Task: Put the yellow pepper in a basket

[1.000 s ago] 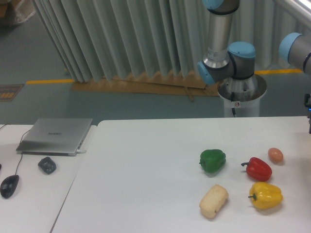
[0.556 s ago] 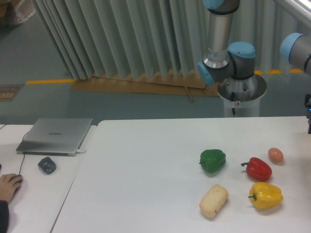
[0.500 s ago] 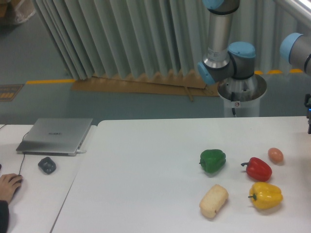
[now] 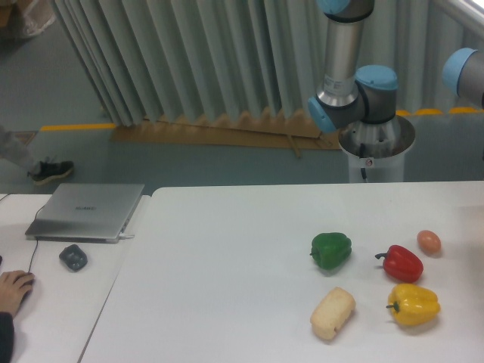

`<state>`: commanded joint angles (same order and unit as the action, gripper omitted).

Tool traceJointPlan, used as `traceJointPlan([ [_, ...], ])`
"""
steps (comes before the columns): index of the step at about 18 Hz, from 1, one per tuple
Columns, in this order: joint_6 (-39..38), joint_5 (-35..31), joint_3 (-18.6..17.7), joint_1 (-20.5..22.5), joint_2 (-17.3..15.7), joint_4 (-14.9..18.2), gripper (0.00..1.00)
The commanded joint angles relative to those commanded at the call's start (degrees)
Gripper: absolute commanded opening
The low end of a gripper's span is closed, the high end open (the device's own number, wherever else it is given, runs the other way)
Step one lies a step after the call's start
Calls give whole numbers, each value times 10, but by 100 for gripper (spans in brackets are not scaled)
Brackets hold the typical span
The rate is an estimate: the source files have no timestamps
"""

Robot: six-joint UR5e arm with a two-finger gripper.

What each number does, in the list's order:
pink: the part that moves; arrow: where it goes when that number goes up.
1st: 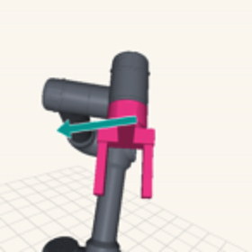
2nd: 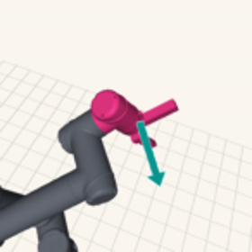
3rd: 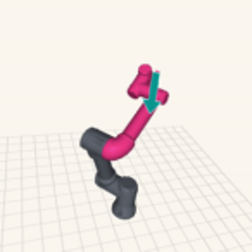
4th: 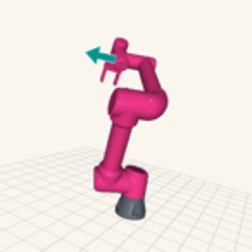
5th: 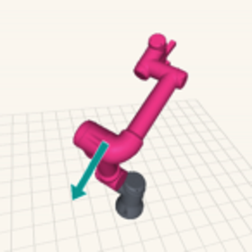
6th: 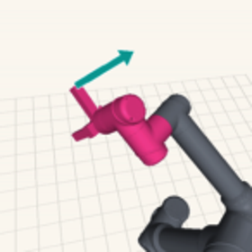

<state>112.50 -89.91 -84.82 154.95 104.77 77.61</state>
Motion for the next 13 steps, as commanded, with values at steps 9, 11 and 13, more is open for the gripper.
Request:
traceJointPlan([
  [9, -1, -2, -1, -1, 0, 0, 100],
  [11, -9, -2, -1, -1, 1, 0, 100],
  [13, -10, -2, -1, 0, 0, 1, 100],
])
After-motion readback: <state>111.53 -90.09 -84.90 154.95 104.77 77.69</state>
